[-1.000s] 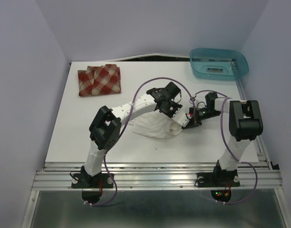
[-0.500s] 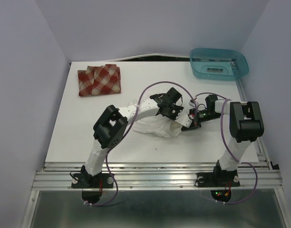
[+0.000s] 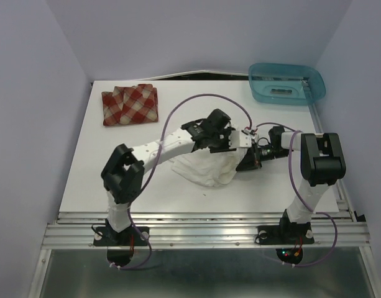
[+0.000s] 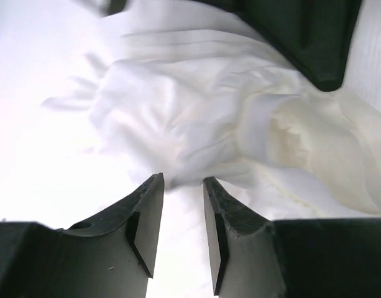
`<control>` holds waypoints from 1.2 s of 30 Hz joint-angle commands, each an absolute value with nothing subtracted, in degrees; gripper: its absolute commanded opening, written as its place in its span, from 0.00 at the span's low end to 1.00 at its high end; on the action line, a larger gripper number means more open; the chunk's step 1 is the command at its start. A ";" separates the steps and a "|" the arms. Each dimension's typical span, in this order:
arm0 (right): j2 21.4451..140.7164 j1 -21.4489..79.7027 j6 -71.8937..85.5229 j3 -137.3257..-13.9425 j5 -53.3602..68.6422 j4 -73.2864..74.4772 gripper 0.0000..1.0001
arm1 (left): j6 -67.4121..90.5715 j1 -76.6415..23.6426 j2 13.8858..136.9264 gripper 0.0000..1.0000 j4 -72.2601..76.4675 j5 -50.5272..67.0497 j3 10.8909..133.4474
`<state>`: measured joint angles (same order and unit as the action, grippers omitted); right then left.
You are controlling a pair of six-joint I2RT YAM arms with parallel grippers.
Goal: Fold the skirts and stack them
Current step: Fold the skirt
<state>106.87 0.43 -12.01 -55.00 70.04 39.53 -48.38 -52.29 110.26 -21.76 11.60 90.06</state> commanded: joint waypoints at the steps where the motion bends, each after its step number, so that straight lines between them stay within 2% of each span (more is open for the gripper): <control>1: 107.05 0.26 -15.64 -54.58 75.58 42.71 0.01 | -31.57 -51.33 97.75 0.61 -17.67 9.50 82.72; 4: 107.14 0.26 -17.22 -54.49 77.68 43.94 0.01 | -25.85 -51.59 93.70 0.63 -15.49 10.55 76.32; 5: 107.23 0.26 -17.49 -54.32 78.13 44.12 0.01 | -24.45 -52.03 92.91 0.86 -14.08 10.20 74.38; 6: 107.23 0.26 -18.01 -54.32 78.57 44.21 0.01 | -21.82 -52.38 92.12 0.98 -13.02 9.41 72.88; 16: 109.42 0.26 -20.39 -54.67 79.81 46.67 0.01 | -6.08 -56.51 98.08 0.98 -4.48 4.83 69.08; 28: 109.42 0.26 -20.39 -54.58 79.89 46.76 0.01 | -1.06 -61.43 98.17 0.95 -0.44 8.09 66.62; 32: 109.60 0.26 -20.48 -54.67 81.03 46.84 0.01 | 1.39 -62.84 101.85 0.94 -0.53 1.96 68.63; 36: 109.69 0.26 -25.81 -55.11 82.35 49.82 0.01 | 2.81 -64.24 104.32 0.86 -1.23 -5.78 69.87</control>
<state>109.67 0.43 -20.25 -54.65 78.70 46.09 0.03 -63.05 102.45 -2.07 2.28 67.81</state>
